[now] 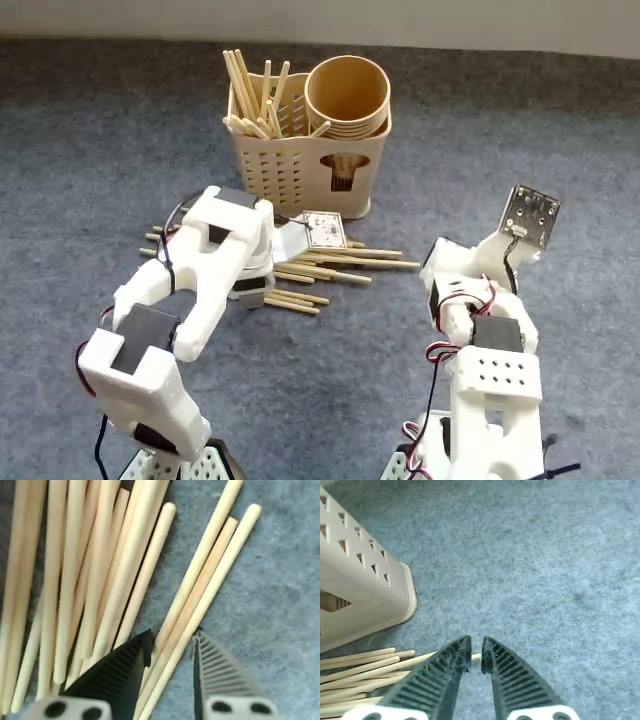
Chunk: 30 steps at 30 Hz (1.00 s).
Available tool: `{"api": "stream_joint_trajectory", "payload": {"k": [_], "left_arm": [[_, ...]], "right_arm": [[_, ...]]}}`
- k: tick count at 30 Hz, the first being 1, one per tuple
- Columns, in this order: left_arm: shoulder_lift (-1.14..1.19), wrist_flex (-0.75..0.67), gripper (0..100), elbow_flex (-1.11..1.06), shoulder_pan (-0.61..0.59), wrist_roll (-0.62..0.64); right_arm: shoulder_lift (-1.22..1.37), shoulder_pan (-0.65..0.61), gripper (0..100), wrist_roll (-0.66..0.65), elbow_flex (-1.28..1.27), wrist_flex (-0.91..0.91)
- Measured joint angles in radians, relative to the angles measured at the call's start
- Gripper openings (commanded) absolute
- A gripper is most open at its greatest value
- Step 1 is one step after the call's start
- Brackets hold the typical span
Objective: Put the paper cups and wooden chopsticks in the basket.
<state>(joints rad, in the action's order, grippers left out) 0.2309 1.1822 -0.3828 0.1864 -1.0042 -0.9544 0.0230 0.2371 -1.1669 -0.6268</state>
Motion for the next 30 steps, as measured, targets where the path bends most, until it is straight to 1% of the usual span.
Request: {"api": "stream_joint_trajectory", "payload": {"k": [6,11,13,18,22,26,30], "left_arm": [[0.009,0.012,8,0.003,0.005,-0.002],[0.011,0.08,3,0.009,0.008,-0.008],[0.011,0.103,2,0.009,0.011,-0.003],[0.012,0.155,3,0.018,0.009,-0.002],[0.012,0.163,12,0.018,0.009,0.005],[0.012,0.164,8,0.034,0.009,0.072],[0.012,0.167,7,0.06,0.009,0.086]], "right_arm": [[0.0,0.0,4.9,0.0,0.0,0.0],[0.0,0.0,4.9,0.0,0.0,0.0],[0.0,0.0,4.9,0.0,0.0,0.0],[0.0,0.0,4.9,0.0,0.0,0.0],[0.0,0.0,4.9,0.0,0.0,0.0],[0.0,0.0,4.9,0.0,0.0,0.0],[0.0,0.0,4.9,0.0,0.0,0.0]]}}
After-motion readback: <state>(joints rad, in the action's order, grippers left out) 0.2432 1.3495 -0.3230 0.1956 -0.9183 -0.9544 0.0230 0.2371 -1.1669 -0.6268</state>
